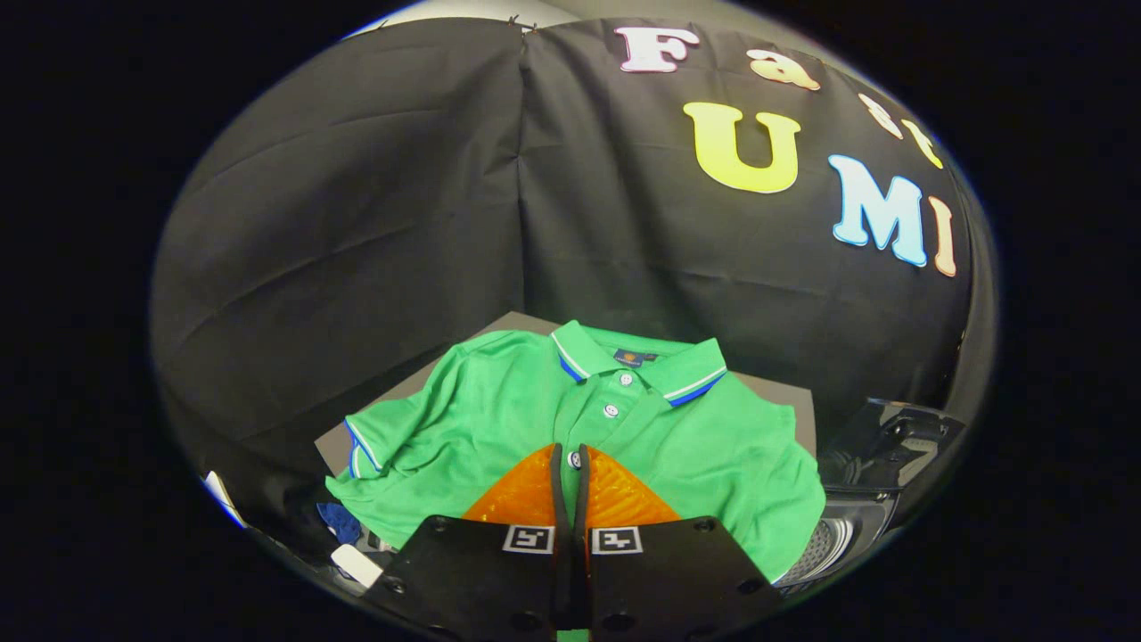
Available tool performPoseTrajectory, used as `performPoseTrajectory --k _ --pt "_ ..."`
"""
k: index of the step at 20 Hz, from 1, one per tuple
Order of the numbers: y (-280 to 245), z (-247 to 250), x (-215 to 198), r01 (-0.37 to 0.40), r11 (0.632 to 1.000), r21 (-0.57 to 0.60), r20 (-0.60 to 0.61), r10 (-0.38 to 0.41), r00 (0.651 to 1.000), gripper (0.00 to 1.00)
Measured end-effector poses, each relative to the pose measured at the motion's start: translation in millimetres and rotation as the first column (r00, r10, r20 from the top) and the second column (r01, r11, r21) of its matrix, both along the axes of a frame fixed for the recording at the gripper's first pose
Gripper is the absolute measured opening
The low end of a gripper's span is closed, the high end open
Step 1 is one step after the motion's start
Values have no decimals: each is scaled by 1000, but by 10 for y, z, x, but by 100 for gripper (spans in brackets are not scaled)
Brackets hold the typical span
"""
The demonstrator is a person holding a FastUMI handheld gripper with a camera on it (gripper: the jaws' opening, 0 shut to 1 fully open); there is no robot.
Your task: Put the clothes into the washing machine and then close the washing machine lid.
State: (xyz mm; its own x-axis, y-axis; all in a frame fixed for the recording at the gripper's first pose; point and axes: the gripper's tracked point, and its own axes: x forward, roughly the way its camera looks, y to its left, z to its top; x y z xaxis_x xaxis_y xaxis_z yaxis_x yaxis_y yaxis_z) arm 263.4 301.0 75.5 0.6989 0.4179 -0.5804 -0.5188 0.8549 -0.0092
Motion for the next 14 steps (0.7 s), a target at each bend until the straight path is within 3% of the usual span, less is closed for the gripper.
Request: performPoseTrajectory --k 5,14 --pt "-122 318 83 10 1000 -28 92 -7 996 2" --pt "-331 953 132 35 999 27 186 -39 982 2"
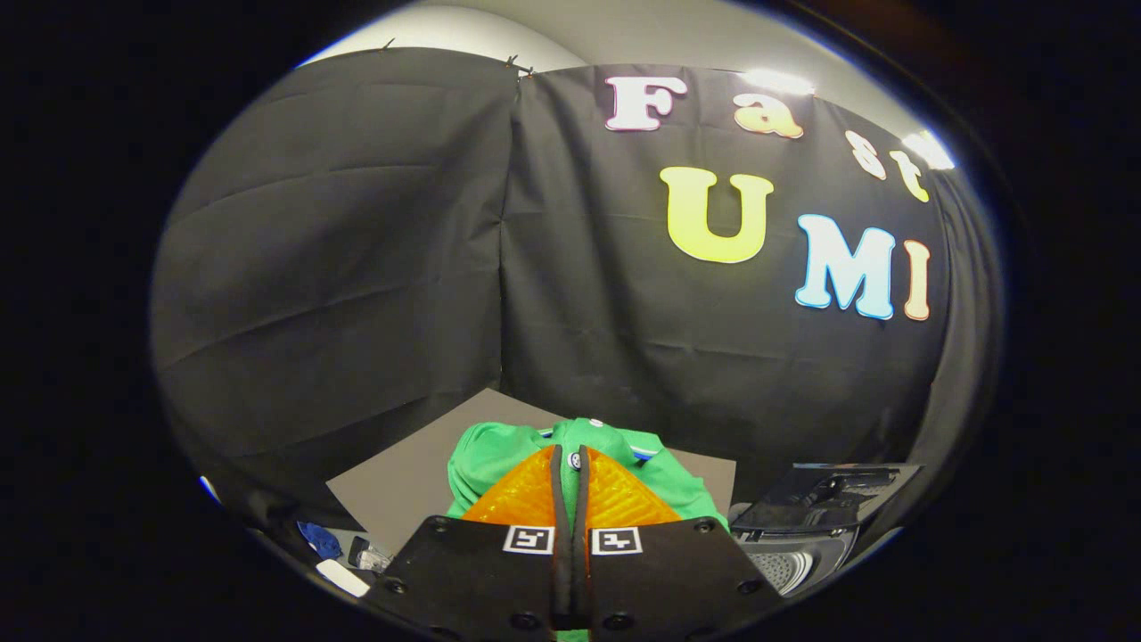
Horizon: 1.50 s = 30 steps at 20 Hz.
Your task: Put the clothes into the washing machine and then close the washing machine lid.
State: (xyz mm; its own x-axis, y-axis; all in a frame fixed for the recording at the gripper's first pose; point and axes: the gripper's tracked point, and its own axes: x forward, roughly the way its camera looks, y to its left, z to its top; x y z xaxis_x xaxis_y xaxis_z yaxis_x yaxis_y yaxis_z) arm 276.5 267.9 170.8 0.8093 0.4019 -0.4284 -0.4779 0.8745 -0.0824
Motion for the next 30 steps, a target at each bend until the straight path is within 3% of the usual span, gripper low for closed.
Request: performPoseTrajectory --k 11,21,30 --pt "-594 328 20 53 998 45 58 -56 997 2" --pt "-1546 826 80 156 985 68 170 -166 971 1" --pt "-2485 842 94 261 962 81 183 -272 945 1"
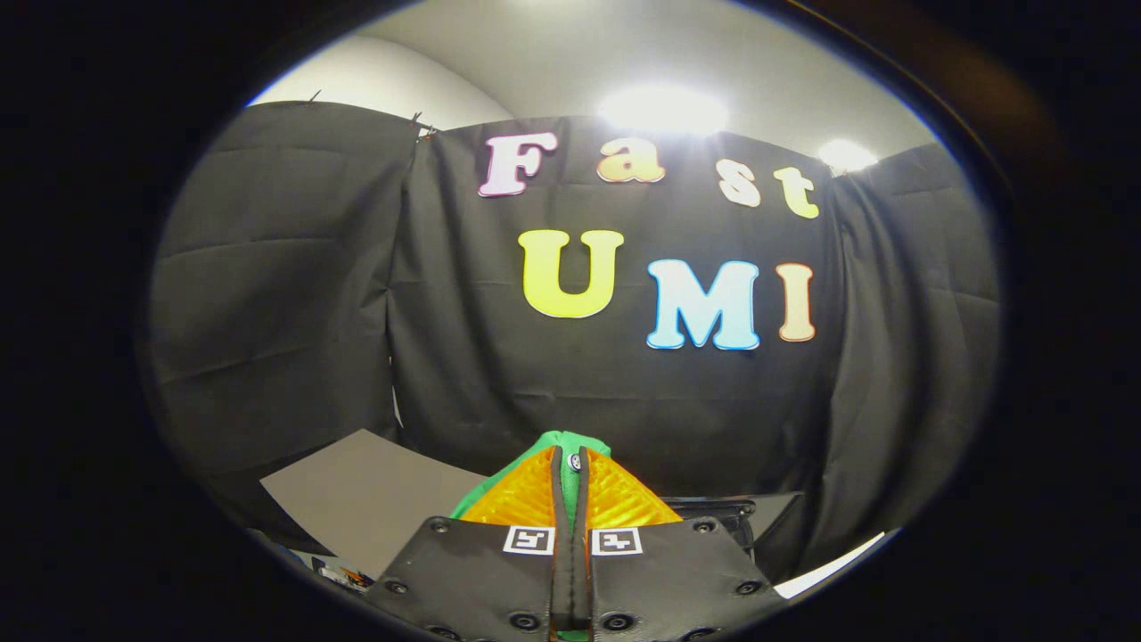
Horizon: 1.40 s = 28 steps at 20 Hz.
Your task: Put the clothes into the washing machine and then close the washing machine lid.
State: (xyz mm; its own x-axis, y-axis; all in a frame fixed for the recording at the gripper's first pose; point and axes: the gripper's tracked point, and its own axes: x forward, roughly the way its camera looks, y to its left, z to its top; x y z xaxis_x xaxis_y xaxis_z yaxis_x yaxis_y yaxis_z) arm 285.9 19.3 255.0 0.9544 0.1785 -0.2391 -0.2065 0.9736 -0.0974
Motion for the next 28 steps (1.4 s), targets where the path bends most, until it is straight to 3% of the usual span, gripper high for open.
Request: performPoseTrajectory --k 13,28 --pt "-967 -285 19 128 992 16 -39 -127 991 1" --pt "-1516 -2099 197 187 982 -11 -266 -183 946 2"
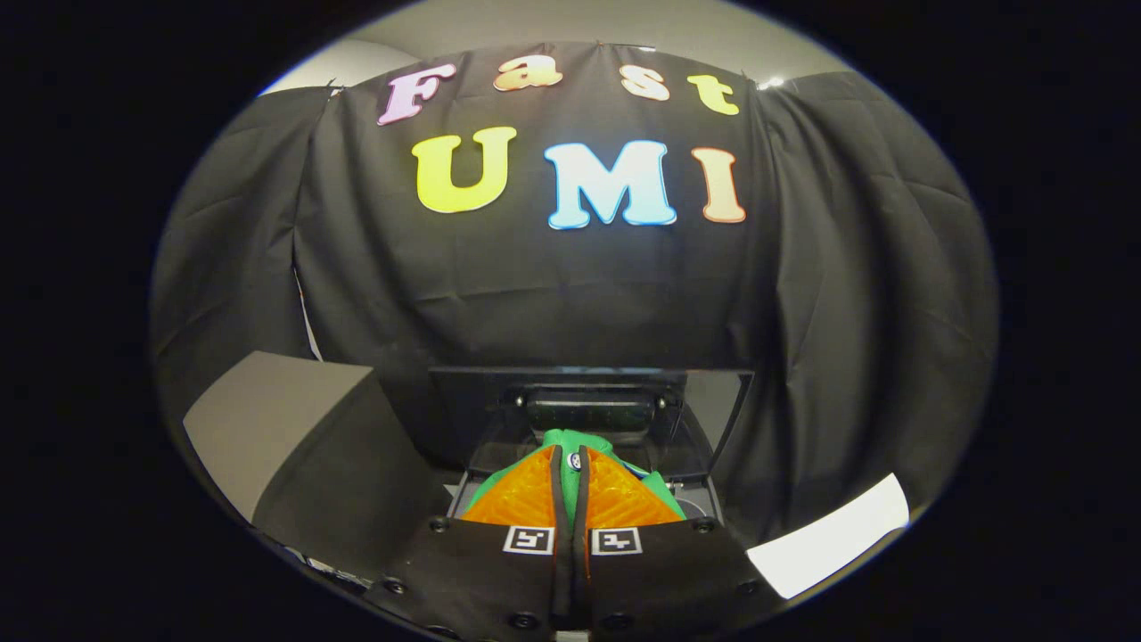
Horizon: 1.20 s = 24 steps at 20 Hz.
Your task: Put the clothes into the washing machine and then close the washing machine lid.
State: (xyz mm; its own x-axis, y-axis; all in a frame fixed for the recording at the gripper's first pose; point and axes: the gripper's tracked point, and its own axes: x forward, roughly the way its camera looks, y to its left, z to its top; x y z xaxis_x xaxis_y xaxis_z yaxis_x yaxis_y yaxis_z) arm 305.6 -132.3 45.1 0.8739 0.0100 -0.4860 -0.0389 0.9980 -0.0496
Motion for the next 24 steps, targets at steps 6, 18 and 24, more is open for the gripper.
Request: performPoseTrajectory --k 6,18,24 --pt "-95 -741 -24 15 1000 -14 -106 -16 994 1" --pt "-218 -1661 21 59 998 -26 -212 -64 975 1" --pt "-252 -2017 41 74 997 -36 -267 -81 960 2"
